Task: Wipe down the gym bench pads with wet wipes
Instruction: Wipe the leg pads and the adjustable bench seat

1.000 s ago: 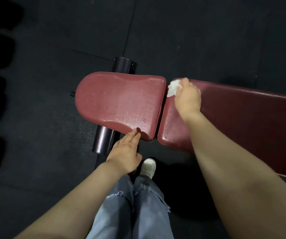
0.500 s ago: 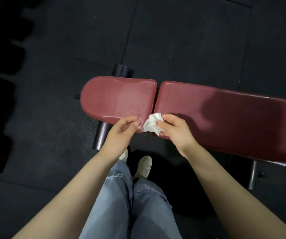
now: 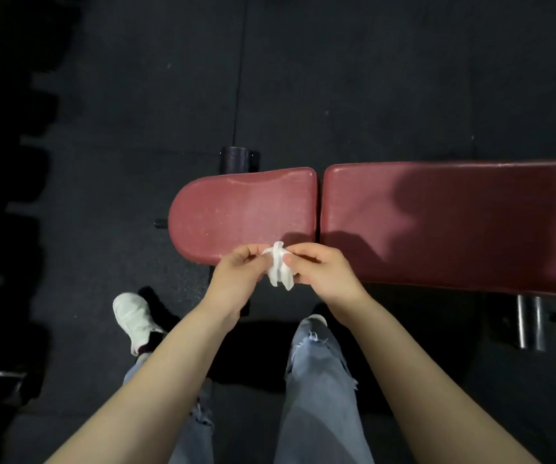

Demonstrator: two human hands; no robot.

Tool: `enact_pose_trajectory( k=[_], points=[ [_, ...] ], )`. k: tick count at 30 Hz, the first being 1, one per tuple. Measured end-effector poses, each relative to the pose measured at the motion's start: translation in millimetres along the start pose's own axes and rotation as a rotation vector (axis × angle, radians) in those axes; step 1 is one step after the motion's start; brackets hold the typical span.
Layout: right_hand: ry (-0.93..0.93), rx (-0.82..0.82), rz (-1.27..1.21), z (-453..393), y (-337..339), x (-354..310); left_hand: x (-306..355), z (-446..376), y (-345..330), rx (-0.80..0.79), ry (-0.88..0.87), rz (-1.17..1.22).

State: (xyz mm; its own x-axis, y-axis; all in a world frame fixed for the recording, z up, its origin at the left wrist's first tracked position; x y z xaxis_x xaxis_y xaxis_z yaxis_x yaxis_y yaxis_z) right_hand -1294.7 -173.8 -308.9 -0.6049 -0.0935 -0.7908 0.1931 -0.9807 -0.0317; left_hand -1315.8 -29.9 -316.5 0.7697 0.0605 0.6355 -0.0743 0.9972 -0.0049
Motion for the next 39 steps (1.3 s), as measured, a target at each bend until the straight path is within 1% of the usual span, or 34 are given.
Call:
enact_pose_trajectory(
  k=[4,6,7,9,10,11,12,14,17,18,20,22,25,27,30,31,32,33,35,37,39],
  points=[
    [-0.1,0.141,-0.296,-20.7,-14.1,22.1,0.8,-26.8,26.0,-0.068,0.04,0.036],
    [-0.155,0.24,-0.361,-26.5,-21.7,34.7,4.5,-34.7,40.9,-0.084,0.053,0.022],
    [-0.148,0.304,-0.321,-29.7,-22.9,38.6,6.1,-40.3,44.5,-0.114,0.059,0.012],
    [-0.096,0.394,-0.079,-35.7,-25.6,38.7,6.4,-49.3,48.7,-0.177,0.068,-0.026],
    [-0.064,0.405,0.033,-38.5,-30.8,35.4,5.8,-54.0,50.2,-0.194,0.065,-0.045],
    [-0.045,0.398,0.088,-42.8,-38.5,34.1,6.5,-59.3,51.9,-0.205,0.054,-0.062],
    [-0.048,0.38,0.076,-44.3,-45.5,35.4,7.6,-61.7,52.0,-0.207,0.037,-0.069],
    [-0.096,0.353,-0.053,-49.3,-59.6,43.5,10.0,-68.6,57.7,-0.196,0.002,-0.078],
    [-0.13,0.251,-0.231,-58.9,-79.4,49.3,13.5,-77.3,72.4,-0.146,-0.046,-0.108],
    [-0.125,0.222,-0.265,-60.8,-83.8,49.3,13.4,-79.6,76.8,-0.122,-0.054,-0.127],
    [-0.116,0.208,-0.26,-64.2,-87.7,48.9,10.9,-84.6,84.4,-0.073,-0.058,-0.171],
    [-0.113,0.222,-0.17,-73.3,-86.3,49.9,4.7,-90.8,91.3,-0.031,-0.055,-0.231],
    [-0.05,0.263,0.093,-103.6,-64.2,39.9,-2.7,-103.6,105.6,0.029,-0.07,-0.417],
    [0.055,0.37,0.317,-130.3,-28.9,14.4,-5.1,-114.6,119.0,0.053,-0.082,-0.568],
    [0.22,0.634,0.674,-159.4,34.7,-45.1,-7.8,-135.9,142.5,0.081,-0.078,-0.722],
    [0.232,0.676,0.819,-170.5,47.5,-57.8,-7.9,-142.4,150.2,0.095,-0.068,-0.747],
    [0.204,0.701,0.931,-181.6,55.3,-63.8,-9.7,-148.4,157.7,0.107,-0.048,-0.758],
    [0.159,0.713,0.989,-193.2,59.1,-62.2,-11.4,-153.0,163.9,0.112,-0.026,-0.759],
    [0.094,0.731,1.029,-211.0,48.0,-51.9,-17.2,-160.1,174.3,0.103,0.011,-0.754],
    [0.095,0.748,1.047,-224.4,18.3,-43.8,-23.1,-166.2,184.7,0.088,0.031,-0.758],
    [0.068,0.693,1.073,-242.7,-23.3,-33.2,-28.5,-171.1,197.0,0.079,0.048,-0.764]
  ],
)
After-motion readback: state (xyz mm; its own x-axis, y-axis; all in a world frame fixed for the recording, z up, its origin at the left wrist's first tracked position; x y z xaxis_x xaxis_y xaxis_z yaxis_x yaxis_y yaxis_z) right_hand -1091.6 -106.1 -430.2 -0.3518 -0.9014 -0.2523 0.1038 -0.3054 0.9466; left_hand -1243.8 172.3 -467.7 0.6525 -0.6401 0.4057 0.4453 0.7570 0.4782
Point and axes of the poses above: each hand's wrist, its own z-axis away from the middle knuckle, its own y-axis out of the back of the hand, x = y × z, the point moved 10 cm from there along -z, towards the middle knuckle, and after that the axes turned 3 degrees about y, right-handed, at the moved point
